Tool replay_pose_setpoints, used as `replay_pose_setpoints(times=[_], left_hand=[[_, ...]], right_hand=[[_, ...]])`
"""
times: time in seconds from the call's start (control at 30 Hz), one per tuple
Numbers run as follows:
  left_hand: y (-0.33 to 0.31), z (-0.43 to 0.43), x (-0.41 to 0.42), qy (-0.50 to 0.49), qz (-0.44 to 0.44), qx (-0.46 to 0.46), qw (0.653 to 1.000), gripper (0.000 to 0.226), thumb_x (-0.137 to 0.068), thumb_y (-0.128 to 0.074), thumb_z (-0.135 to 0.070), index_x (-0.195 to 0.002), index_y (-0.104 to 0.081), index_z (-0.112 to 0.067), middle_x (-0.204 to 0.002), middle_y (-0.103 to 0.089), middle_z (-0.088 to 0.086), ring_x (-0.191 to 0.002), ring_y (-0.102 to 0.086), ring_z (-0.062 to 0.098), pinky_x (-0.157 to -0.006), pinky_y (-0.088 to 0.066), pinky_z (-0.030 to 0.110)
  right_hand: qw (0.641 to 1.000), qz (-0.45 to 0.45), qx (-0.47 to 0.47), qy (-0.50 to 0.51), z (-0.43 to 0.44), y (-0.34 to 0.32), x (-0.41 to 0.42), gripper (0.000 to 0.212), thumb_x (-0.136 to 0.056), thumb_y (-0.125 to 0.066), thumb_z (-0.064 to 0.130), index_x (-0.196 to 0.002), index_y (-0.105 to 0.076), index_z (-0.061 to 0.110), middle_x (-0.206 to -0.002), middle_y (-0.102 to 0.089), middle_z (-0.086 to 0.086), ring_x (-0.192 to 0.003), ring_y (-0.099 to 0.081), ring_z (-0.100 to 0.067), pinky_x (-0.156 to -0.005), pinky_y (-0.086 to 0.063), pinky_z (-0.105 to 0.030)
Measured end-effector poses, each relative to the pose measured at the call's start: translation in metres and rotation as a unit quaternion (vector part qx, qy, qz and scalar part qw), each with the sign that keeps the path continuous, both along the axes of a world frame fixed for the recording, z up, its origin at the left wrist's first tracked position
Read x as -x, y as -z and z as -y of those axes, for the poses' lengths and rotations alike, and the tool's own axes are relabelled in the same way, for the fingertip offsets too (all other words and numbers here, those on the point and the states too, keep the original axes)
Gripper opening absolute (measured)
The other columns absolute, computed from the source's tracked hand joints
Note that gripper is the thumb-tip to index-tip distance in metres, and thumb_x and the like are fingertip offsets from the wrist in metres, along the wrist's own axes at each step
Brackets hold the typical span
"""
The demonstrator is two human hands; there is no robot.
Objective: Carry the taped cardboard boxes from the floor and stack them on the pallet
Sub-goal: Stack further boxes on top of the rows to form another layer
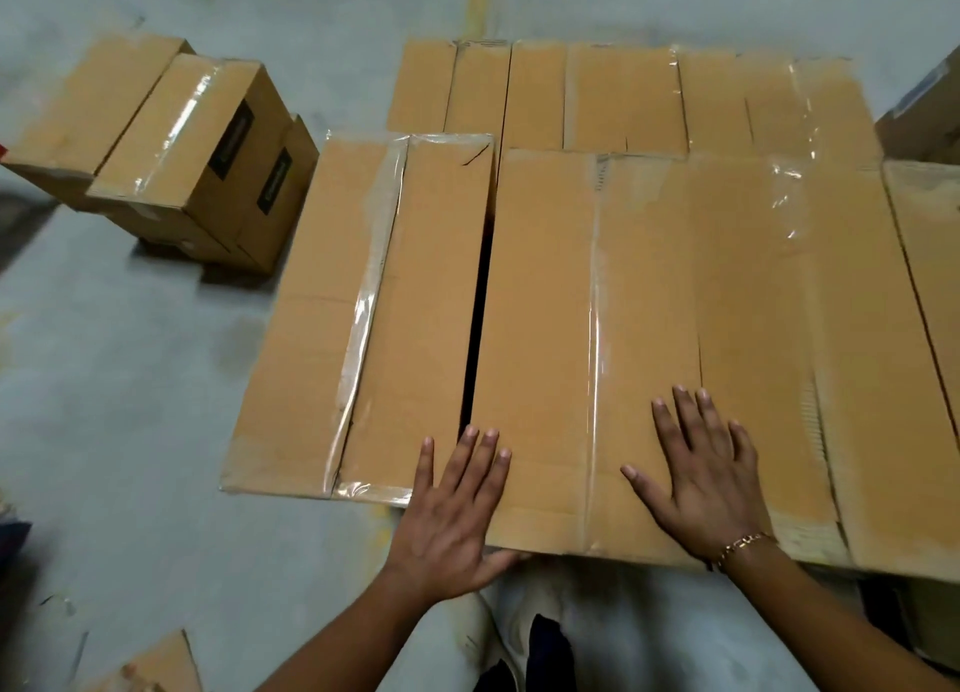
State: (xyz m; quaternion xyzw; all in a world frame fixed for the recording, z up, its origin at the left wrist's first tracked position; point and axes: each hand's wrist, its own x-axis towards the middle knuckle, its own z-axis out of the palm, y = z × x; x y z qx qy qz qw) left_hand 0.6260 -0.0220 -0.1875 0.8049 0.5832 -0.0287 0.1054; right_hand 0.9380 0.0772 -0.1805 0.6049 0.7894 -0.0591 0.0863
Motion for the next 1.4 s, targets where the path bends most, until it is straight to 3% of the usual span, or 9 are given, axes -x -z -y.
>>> replay_pose_setpoints(times=[0.1, 0.23, 0.4, 0.57, 0.8, 0.93, 1.13, 1.23, 1.4], left_hand=[[-0.008, -0.007, -0.001, -0.003, -0.019, 0.024, 1.000, 0.110, -0.085, -0.037, -0.087, -0.161, -0.019, -0.009, -0.170, -0.005, 0.013, -0.157, -0.005, 0.032, -0.117, -0.022, 0.067], [-0.017, -0.012, 0.005, -0.021, -0.023, 0.044, 0.999, 0.120, -0.080, -0.032, -0.095, -0.162, -0.014, -0.010, -0.171, -0.001, 0.010, -0.158, -0.001, 0.028, -0.120, -0.021, 0.059], [-0.014, -0.012, 0.005, -0.047, -0.026, 0.029, 0.998, 0.119, -0.082, -0.033, -0.093, -0.162, -0.011, -0.007, -0.170, 0.001, 0.015, -0.157, 0.002, 0.031, -0.123, -0.015, 0.060], [-0.007, -0.014, 0.004, -0.039, -0.035, 0.021, 0.998, 0.118, -0.084, -0.032, -0.092, -0.161, -0.015, -0.004, -0.170, -0.002, 0.017, -0.157, -0.001, 0.032, -0.122, -0.018, 0.060], [0.001, -0.018, 0.007, -0.032, -0.059, 0.003, 0.998, 0.114, -0.086, -0.023, -0.090, -0.161, -0.015, -0.004, -0.170, -0.003, 0.016, -0.157, -0.001, 0.030, -0.122, -0.018, 0.057], [0.004, -0.020, 0.010, -0.024, -0.070, -0.003, 0.997, 0.114, -0.086, -0.032, -0.088, -0.161, -0.013, -0.004, -0.170, -0.001, 0.017, -0.157, -0.001, 0.031, -0.122, -0.020, 0.057], [-0.019, -0.020, 0.007, -0.043, -0.074, 0.053, 0.995, 0.124, -0.076, 0.000, -0.096, -0.161, 0.008, -0.008, -0.168, 0.018, 0.013, -0.156, 0.014, 0.028, -0.127, -0.004, 0.051], [-0.018, -0.006, 0.015, -0.056, -0.072, 0.033, 0.995, 0.112, -0.084, -0.007, -0.089, -0.162, 0.007, -0.008, -0.169, 0.012, 0.013, -0.157, 0.009, 0.027, -0.127, -0.009, 0.050], [-0.007, 0.005, 0.016, -0.056, -0.074, 0.026, 0.995, 0.100, -0.095, -0.017, -0.078, -0.161, 0.010, -0.007, -0.169, 0.013, 0.013, -0.156, 0.012, 0.027, -0.127, -0.009, 0.051]], right_hand=[[1.000, -0.008, 0.018, 0.004, -0.004, -0.004, -0.003, 0.091, -0.091, -0.014, 0.080, -0.162, 0.000, 0.024, -0.169, 0.015, -0.002, -0.156, 0.011, -0.021, -0.123, -0.008, -0.052], [0.998, -0.017, 0.030, 0.051, 0.006, -0.006, -0.004, 0.101, -0.087, -0.010, 0.086, -0.160, 0.013, 0.021, -0.167, 0.022, -0.004, -0.154, 0.018, -0.021, -0.125, -0.001, -0.052], [0.998, -0.006, 0.038, 0.045, 0.007, -0.006, -0.001, 0.101, -0.087, -0.009, 0.087, -0.160, 0.010, 0.020, -0.167, 0.022, -0.002, -0.154, 0.020, -0.021, -0.124, 0.000, -0.052], [0.999, -0.005, 0.029, 0.013, -0.001, -0.006, 0.000, 0.099, -0.088, -0.009, 0.084, -0.162, 0.004, 0.019, -0.167, 0.022, 0.001, -0.153, 0.021, -0.018, -0.125, 0.002, -0.048], [0.999, -0.019, 0.029, 0.017, -0.005, -0.006, 0.002, 0.098, -0.088, -0.009, 0.085, -0.161, 0.010, 0.022, -0.166, 0.026, 0.003, -0.152, 0.024, -0.017, -0.125, 0.002, -0.048], [0.999, -0.019, 0.047, 0.020, -0.008, -0.005, 0.004, 0.100, -0.086, -0.007, 0.086, -0.160, 0.013, 0.022, -0.164, 0.029, 0.004, -0.152, 0.025, -0.017, -0.125, 0.003, -0.047], [0.992, -0.021, 0.120, 0.018, -0.006, -0.030, -0.001, 0.116, -0.074, -0.007, 0.096, -0.159, 0.016, 0.021, -0.164, 0.029, -0.001, -0.153, 0.022, -0.022, -0.125, 0.003, -0.050], [0.992, -0.021, 0.116, 0.032, 0.020, -0.030, -0.012, 0.131, -0.062, -0.017, 0.105, -0.158, 0.017, 0.023, -0.165, 0.027, -0.003, -0.154, 0.018, -0.026, -0.125, 0.000, -0.052], [0.991, -0.013, 0.122, 0.054, 0.047, -0.020, -0.022, 0.142, -0.052, -0.014, 0.109, -0.156, 0.024, 0.019, -0.162, 0.035, -0.006, -0.151, 0.027, -0.026, -0.125, 0.003, -0.053]])
